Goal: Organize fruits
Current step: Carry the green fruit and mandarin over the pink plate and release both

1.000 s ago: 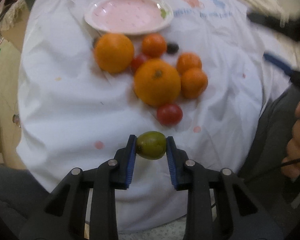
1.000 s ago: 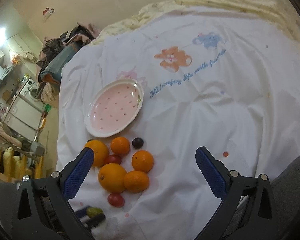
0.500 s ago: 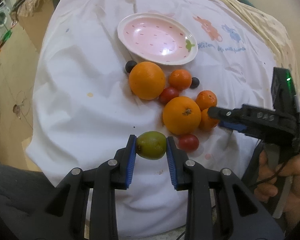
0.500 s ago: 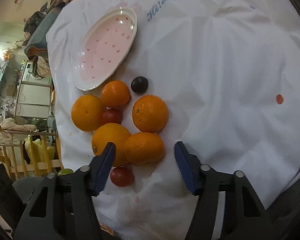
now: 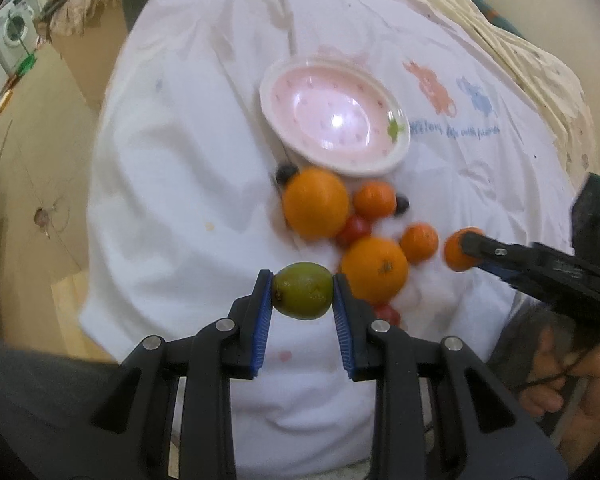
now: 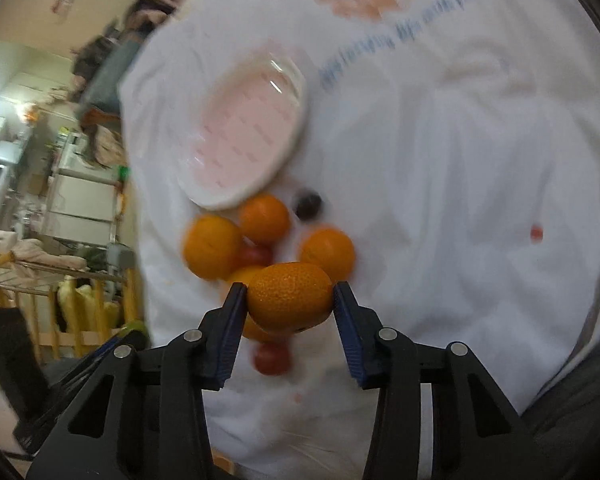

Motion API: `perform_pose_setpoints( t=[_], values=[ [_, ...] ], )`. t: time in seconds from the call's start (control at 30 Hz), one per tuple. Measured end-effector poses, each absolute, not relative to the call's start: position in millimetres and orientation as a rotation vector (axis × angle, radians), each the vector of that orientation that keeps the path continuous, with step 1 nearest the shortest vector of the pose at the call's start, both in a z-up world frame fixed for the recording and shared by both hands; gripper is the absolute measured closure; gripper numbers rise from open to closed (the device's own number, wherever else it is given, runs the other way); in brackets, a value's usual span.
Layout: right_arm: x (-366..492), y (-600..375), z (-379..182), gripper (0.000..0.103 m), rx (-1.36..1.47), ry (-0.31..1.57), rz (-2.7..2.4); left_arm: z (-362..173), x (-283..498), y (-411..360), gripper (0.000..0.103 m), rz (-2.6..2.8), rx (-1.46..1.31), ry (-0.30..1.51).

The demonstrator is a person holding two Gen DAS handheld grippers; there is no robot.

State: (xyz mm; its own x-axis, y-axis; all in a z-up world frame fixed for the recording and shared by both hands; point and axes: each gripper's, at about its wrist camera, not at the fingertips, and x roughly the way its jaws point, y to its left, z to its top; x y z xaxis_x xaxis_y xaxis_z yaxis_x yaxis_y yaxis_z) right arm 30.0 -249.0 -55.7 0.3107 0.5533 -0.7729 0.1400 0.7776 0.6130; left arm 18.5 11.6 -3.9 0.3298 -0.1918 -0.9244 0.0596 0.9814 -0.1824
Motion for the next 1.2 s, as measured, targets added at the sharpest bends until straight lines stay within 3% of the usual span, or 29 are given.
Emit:
perform_pose_setpoints(
  t=[0.27,0.57,0.87,1.2],
  values=[
    [108.1,-248.7,-19.8,0.057,0.567,1.191,0.337,11.5,98.9,13.1,0.077,-0.137,-0.097,1.182],
    [195.3,-225.6,-62.4,0.057,0.443,1.294,0.324,-30.1,171.1,-11.7,0.077,-0.157,-0.043,1.215],
    [209.6,-214.0,-101.6,0.056,0.489,1.374,0.335,-76.6,186.4,-30.0,0.077,-0.203,-0.045,1.296],
    [207.6,-212.8,-97.4,0.054,0.492,1.375,0.327,-85.7,188.1,-39.2,0.077,-0.223,-0.062,1.312]
  ],
)
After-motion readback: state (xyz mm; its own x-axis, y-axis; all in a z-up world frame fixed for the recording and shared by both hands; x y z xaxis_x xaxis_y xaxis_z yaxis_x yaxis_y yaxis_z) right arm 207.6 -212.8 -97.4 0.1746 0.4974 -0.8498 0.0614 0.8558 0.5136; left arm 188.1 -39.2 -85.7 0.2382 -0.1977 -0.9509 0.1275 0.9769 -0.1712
